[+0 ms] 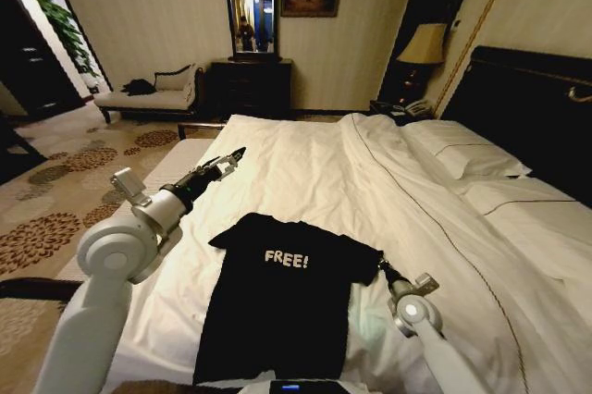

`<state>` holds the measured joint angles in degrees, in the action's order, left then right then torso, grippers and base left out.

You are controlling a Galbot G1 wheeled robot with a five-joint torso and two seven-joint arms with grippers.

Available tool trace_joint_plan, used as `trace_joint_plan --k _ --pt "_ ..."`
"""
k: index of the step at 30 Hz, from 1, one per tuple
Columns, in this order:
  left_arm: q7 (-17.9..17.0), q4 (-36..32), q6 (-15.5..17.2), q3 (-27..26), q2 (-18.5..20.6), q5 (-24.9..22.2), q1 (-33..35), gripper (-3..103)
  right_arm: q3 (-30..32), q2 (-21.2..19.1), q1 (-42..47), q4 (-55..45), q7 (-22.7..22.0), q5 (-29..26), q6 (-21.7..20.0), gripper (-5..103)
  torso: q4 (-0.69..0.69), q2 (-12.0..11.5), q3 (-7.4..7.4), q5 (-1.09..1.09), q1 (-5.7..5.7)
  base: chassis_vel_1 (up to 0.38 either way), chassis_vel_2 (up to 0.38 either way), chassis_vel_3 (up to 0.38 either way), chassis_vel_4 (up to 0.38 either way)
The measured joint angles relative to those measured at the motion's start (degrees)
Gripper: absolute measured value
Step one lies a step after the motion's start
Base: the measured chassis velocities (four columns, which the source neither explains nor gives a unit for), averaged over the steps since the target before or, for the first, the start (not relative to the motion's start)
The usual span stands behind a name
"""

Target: Fold the clothes on the bed.

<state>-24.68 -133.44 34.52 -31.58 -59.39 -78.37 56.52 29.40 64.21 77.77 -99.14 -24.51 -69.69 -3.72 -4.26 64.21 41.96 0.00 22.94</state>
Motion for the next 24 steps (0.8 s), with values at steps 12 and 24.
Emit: trace_joint_plan --k 12,24 --pt "-0.8 16.2 -3.9 1.8 -2.3 6.9 11.4 100 3.0 1.0 1.1 -2.9 -0.1 4.9 1.1 44 0.01 0.0 0.00 0.00 0.00 0.000 0.000 0.000 0.000" --pt "-0.2 27.9 -5.7 5.3 -3.1 18.4 10.0 100 6.2 5.5 4.7 -12.8 -2.0 5.8 2.1 88 0.03 0.0 0.00 -0.01 0.00 0.000 0.000 0.000 0.000"
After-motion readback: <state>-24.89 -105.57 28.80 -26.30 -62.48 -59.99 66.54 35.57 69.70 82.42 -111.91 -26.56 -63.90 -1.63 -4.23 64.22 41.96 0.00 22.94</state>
